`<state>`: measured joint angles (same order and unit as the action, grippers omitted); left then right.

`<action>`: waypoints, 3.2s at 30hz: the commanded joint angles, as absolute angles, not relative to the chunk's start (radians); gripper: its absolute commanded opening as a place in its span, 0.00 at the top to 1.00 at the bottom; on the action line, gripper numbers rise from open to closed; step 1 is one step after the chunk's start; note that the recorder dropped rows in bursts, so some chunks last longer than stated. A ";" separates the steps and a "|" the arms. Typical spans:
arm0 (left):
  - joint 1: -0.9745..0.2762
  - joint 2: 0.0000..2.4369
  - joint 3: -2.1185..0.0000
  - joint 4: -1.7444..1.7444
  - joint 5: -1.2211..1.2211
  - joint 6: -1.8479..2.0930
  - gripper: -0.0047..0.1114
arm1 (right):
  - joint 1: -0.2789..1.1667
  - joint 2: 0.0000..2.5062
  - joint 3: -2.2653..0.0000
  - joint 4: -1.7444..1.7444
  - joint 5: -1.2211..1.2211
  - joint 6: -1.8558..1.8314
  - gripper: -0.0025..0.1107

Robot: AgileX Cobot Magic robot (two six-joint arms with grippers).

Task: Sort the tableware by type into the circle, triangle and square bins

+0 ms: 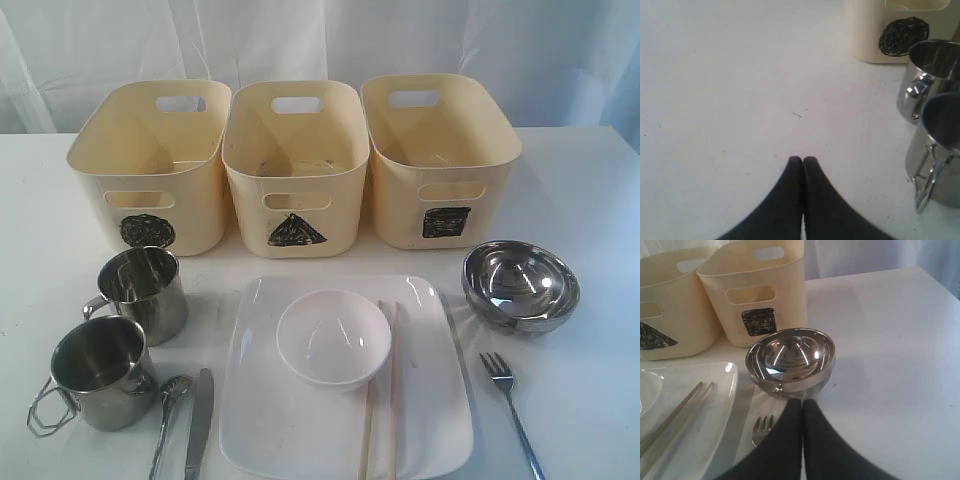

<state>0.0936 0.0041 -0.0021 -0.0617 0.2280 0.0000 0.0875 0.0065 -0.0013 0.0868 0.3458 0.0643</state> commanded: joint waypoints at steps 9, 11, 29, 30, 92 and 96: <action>0.098 0.000 0.000 0.000 0.204 0.000 0.96 | 0.079 0.000 0.000 0.081 0.342 0.065 0.98; 0.098 0.000 0.000 0.000 0.201 0.000 0.96 | 0.079 0.000 0.000 0.081 0.342 0.065 0.98; 0.096 0.000 0.000 -0.163 -0.099 -0.660 0.96 | 0.079 0.000 0.000 0.081 0.342 0.065 0.98; 0.096 0.000 0.000 -0.163 -0.105 -0.699 0.96 | 0.079 0.000 0.000 0.081 0.342 0.065 0.98; -0.231 1.433 -1.037 -0.164 0.677 0.422 0.53 | 0.079 0.000 0.000 0.081 0.342 0.065 0.98; -0.231 1.472 -1.037 -0.162 0.665 0.427 0.53 | 0.079 0.000 0.000 0.081 0.342 0.065 0.98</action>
